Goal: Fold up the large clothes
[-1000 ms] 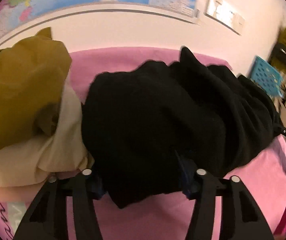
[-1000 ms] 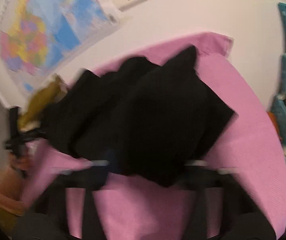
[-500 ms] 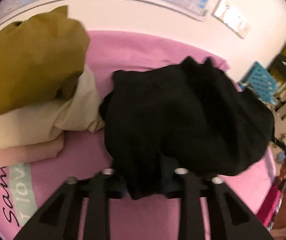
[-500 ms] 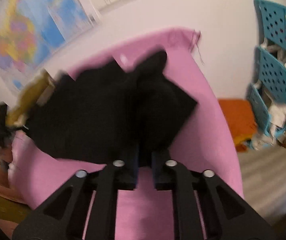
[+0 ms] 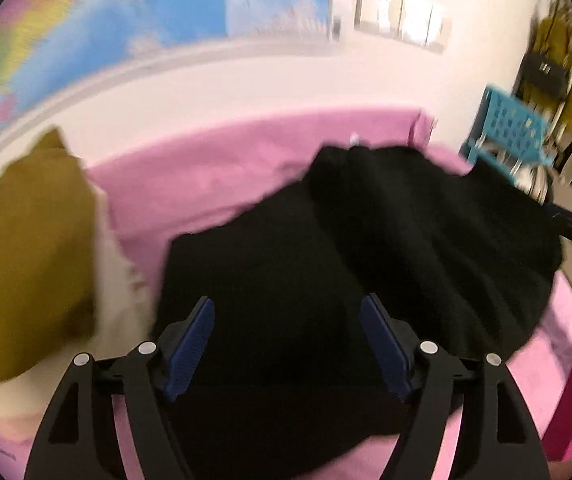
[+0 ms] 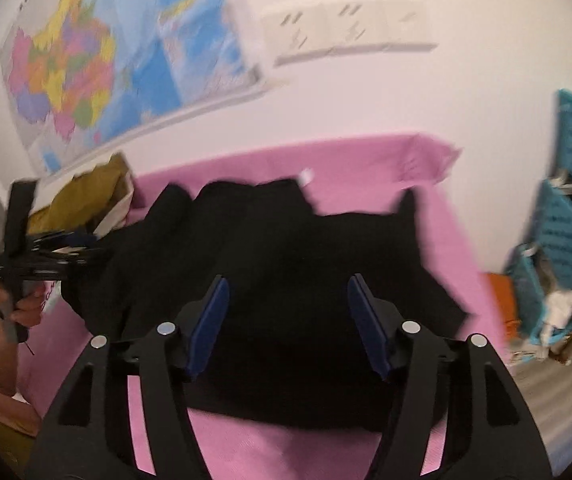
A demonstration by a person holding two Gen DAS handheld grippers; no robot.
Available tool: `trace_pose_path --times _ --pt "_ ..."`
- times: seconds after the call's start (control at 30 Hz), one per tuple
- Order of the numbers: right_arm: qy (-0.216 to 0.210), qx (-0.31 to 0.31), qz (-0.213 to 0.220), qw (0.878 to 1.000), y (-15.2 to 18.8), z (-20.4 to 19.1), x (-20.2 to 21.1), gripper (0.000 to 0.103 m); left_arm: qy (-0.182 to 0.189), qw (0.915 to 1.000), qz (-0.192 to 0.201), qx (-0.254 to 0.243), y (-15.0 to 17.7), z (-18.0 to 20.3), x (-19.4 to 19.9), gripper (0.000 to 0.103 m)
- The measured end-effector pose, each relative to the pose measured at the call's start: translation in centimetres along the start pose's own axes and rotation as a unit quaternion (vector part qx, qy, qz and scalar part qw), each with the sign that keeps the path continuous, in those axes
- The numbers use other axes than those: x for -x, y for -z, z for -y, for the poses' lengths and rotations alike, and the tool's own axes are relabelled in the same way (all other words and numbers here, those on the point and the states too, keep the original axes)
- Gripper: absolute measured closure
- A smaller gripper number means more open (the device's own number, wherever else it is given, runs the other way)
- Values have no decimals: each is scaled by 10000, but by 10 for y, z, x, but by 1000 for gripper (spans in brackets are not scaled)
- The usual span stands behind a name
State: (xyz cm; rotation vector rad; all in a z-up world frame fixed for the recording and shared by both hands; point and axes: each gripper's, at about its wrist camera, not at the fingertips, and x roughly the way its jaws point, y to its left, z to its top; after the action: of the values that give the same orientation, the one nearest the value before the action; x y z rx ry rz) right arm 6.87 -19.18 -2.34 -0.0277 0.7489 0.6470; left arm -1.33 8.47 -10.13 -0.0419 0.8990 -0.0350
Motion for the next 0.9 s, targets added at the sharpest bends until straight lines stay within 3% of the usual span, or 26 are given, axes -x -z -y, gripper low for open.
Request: trace_pose_path --times 0.07,0.17,0.23,0.3,0.33,0.5,0.53,0.57,0.63,0.73,0.77,0.8,0.87,0.9 --pt "-75 71 -355 9993 -4 -8 -35 32 -43 9998 -180 -17 -6 3 -22 33" --pt "-90 112 -755 9970 -7 -13 -77 32 -323 9993 -108 -140 -12 8 -35 50" --pt "28 180 -851 9962 -5 -14 -93 53 -336 9994 -60 -30 -17 6 -39 74" --pt "37 202 -820 9964 -5 -12 -97 102 -366 9993 -36 64 -20 1 -39 84" --pt "-144 48 -742 9971 -8 -7 -94 101 -381 9992 5 106 -21 -2 -36 90" --pt "21 -303 239 9993 -22 10 -41 103 -351 9962 641 471 -39 -17 -8 94" --pt "319 -320 445 9980 -25 14 -32 103 -330 9948 815 517 -41 -19 -2 94" --pt "434 -382 488 9971 -26 20 -30 103 -279 9947 842 512 -42 -20 -2 94" --pt "180 -643 162 9976 -21 33 -44 102 -202 9968 670 392 -42 -18 -13 93" --pt "123 -699 -190 9973 -5 32 -62 101 -429 9982 385 177 -37 -12 -35 85" --pt "89 -802 -202 9965 -2 32 -64 93 -474 9982 319 172 -34 -11 -40 83" --pt "19 -837 -170 9963 0 30 -63 75 -444 9983 315 192 -33 -11 -40 79" --pt "-104 -764 -45 9970 2 21 -58 61 -507 9978 363 213 -33 -12 -36 74" --pt "-120 -688 -35 9976 2 16 -56 49 -514 9977 396 205 -33 -12 -34 74"
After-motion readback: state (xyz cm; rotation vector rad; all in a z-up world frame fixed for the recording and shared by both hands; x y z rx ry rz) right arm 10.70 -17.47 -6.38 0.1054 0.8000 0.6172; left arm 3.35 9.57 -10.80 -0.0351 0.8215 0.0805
